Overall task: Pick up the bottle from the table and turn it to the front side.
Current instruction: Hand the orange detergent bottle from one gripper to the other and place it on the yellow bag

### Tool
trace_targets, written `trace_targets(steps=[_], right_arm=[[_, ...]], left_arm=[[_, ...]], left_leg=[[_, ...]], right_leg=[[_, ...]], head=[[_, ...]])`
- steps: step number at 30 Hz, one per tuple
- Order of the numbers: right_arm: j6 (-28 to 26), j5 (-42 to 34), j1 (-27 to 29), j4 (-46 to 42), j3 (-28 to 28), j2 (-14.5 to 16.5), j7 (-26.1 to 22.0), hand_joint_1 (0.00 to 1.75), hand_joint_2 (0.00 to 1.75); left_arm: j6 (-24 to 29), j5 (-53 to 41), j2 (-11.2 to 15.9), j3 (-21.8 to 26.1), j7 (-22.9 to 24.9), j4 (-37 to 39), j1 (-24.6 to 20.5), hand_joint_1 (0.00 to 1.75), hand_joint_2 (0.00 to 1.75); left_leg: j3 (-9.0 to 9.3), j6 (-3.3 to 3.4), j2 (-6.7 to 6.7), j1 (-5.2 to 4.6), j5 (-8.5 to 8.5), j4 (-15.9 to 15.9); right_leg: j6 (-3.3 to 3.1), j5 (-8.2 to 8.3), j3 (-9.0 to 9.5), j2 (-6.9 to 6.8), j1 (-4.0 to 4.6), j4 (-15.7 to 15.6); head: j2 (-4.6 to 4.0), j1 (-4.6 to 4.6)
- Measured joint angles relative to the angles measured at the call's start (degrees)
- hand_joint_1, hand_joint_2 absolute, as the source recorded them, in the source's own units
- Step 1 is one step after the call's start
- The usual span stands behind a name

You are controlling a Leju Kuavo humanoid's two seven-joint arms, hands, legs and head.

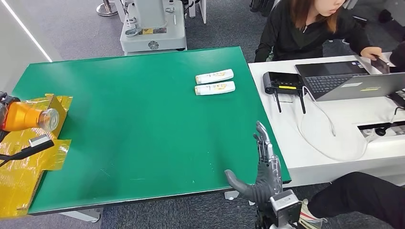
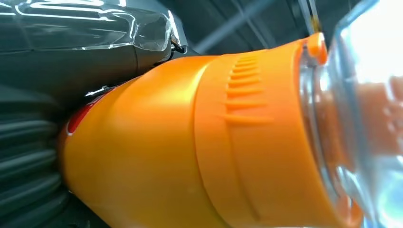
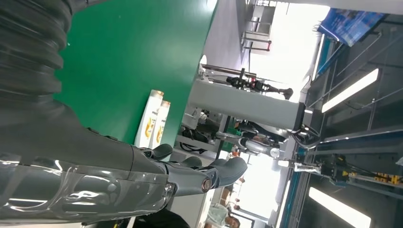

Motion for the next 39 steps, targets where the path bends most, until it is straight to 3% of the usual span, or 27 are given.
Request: trace_targets(steps=[5, 8, 12, 18, 25, 31, 39], right_arm=[[0.38, -0.39, 0.87, -1.14, -1.30, -0.01, -0.02, 0.00, 1.75], [0.26, 0.12, 1.09, -1.82, -1.47, -0.01, 0.45, 0.00, 1.75], [0.47, 1.03, 1.21, -2.73, -1.57, -0.01, 1.32, 0.00, 1.75], [1.34, 1.38, 1.14, -2.83, -1.56, 0.01, 1.53, 0.00, 1.75], [2.69, 2.63, 0.50, -2.83, -1.35, 0.28, 2.79, 0.00, 1.75], [3.39, 3.55, -0.18, -2.81, -1.31, 0.90, 3.54, 0.00, 1.75], [3.49, 4.47, -0.12, -2.81, -1.44, 1.52, 4.64, 0.00, 1.75]], left_arm=[[-4.84, 3.29, 3.89, 1.81, 0.03, -0.28, 4.83, 1.75, 1.75], [-5.72, 4.44, 4.74, 3.11, -0.04, -0.27, 7.79, 1.75, 1.75], [-6.42, 4.31, 4.40, 4.21, -0.78, -0.10, 10.32, 1.75, 1.75], [-10.26, 3.25, 2.00, 4.30, -2.31, 1.28, 9.90, 1.75, 1.75], [-12.56, 1.62, -3.17, 0.82, -3.13, 7.21, 4.64, 1.75, 1.75], [-13.01, 0.06, -7.55, -4.34, -3.28, 15.77, -3.54, 1.75, 1.75], [-16.90, 0.69, -9.64, -9.29, -1.74, 25.28, -13.55, 1.75, 1.75]], left_leg=[[-0.01, -0.01, 0.01, 0.02, -0.01, -0.01], [-0.01, -0.01, -0.01, 0.02, -0.01, -0.01], [-0.01, -0.01, -0.02, 0.03, 0.00, -0.01], [-0.01, 0.00, -0.03, 0.02, 0.00, 0.00], [-0.01, 0.00, -0.11, 0.01, 0.01, 0.03], [-0.01, 0.02, -0.11, 0.02, 0.04, 0.05], [-0.01, 0.01, -0.02, 0.02, 0.04, 0.05]], right_leg=[[-0.03, -0.02, -0.01, 0.01, 0.02, 0.00], [-0.05, -0.03, -0.04, -0.02, 0.02, 0.00], [-0.05, -0.03, -0.04, -0.06, 0.02, -0.01], [-0.01, 0.01, -0.02, -0.08, 0.01, -0.03], [-0.02, 0.07, 0.02, -0.18, 0.01, -0.04], [-0.06, 0.13, 0.02, -0.19, 0.02, -0.03], [-0.10, 0.15, 0.00, -0.07, 0.03, -0.01]], head=[[0.00, 0.01], [0.00, 0.01], [0.00, 0.01], [0.00, 0.01], [0.00, 0.01], [0.00, 0.02], [0.00, 0.02]])
